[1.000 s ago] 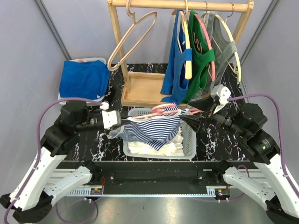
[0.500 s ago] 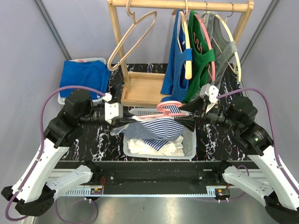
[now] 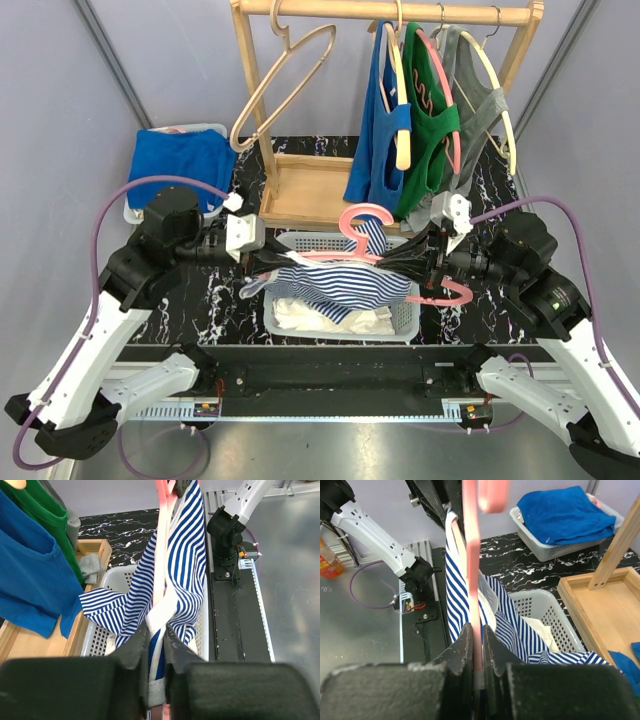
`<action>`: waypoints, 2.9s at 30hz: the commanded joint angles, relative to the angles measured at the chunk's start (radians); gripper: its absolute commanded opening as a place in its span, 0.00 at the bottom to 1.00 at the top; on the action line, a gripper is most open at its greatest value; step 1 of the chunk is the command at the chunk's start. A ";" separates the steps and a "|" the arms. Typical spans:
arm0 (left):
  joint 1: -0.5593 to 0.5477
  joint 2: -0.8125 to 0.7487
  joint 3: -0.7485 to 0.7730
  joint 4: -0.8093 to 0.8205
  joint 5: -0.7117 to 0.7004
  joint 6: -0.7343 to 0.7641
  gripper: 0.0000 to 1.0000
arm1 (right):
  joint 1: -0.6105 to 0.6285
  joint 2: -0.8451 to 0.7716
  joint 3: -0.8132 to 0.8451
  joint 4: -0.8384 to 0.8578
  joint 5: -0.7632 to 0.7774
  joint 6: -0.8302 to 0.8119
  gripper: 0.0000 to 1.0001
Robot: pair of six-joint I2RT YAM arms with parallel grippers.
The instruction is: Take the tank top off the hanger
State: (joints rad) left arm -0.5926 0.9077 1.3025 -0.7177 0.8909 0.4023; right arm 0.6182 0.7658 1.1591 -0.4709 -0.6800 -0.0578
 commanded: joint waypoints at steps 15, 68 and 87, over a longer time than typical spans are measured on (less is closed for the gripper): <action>-0.030 0.086 0.043 0.310 0.108 -0.158 0.94 | -0.006 0.003 -0.029 0.096 0.037 0.052 0.00; -0.168 0.218 0.182 0.138 -0.374 0.144 0.00 | 0.002 -0.184 -0.111 0.184 0.587 0.176 0.78; -0.170 0.220 0.205 0.138 -0.277 0.113 0.00 | 0.003 -0.166 -0.386 0.412 0.399 0.342 0.77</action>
State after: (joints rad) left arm -0.7593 1.1507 1.4601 -0.6136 0.5797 0.5232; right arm 0.6212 0.5732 0.7715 -0.2176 -0.2356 0.2523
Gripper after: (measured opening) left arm 0.050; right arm 0.781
